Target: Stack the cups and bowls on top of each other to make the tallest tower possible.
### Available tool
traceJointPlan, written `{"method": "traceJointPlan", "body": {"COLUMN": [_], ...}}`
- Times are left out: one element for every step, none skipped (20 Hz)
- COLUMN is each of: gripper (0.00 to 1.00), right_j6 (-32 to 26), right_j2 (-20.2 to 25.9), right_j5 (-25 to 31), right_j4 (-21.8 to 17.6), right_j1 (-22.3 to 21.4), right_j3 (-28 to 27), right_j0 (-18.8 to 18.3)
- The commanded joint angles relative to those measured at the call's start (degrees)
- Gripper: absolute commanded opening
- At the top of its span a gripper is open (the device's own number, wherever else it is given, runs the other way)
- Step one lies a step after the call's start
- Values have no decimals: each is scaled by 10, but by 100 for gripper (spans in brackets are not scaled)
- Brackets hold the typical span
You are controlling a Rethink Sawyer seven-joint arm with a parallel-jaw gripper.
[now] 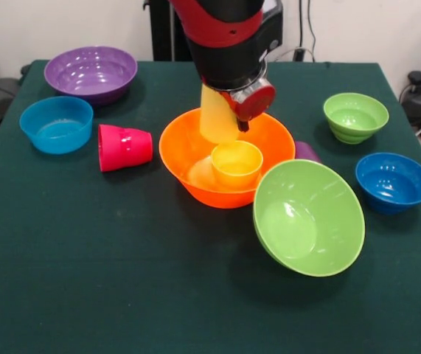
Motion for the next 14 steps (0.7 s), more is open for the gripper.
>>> {"method": "traceJointPlan", "body": {"gripper": [0, 0, 0, 0, 0, 0, 0, 0, 0, 0, 0, 0, 0, 0], "right_j6": [82, 79, 77, 74, 72, 71, 70, 69, 68, 67, 68, 68, 69, 69], "right_j2": [16, 16, 16, 18, 20, 22, 26, 31, 35, 40, 44, 45, 48, 49], "right_j5": [-53, -68, -82, -100, -117, -130, -149, -168, -184, -200, -215, -223, -236, -242], "right_j4": [14, 14, 14, 15, 15, 16, 17, 19, 20, 22, 24, 24, 26, 27], "right_j1": [-45, -48, -51, -51, -50, -49, -44, -40, -33, -26, -20, -17, -12, -9], "right_j3": [87, 100, 114, 125, 137, 143, 150, 158, 161, 164, 167, 167, 169, 170], "right_j0": [8, 7, 5, 3, 1, 0, -2, -3, -6, -9, -10, -9, -9, -9]}}
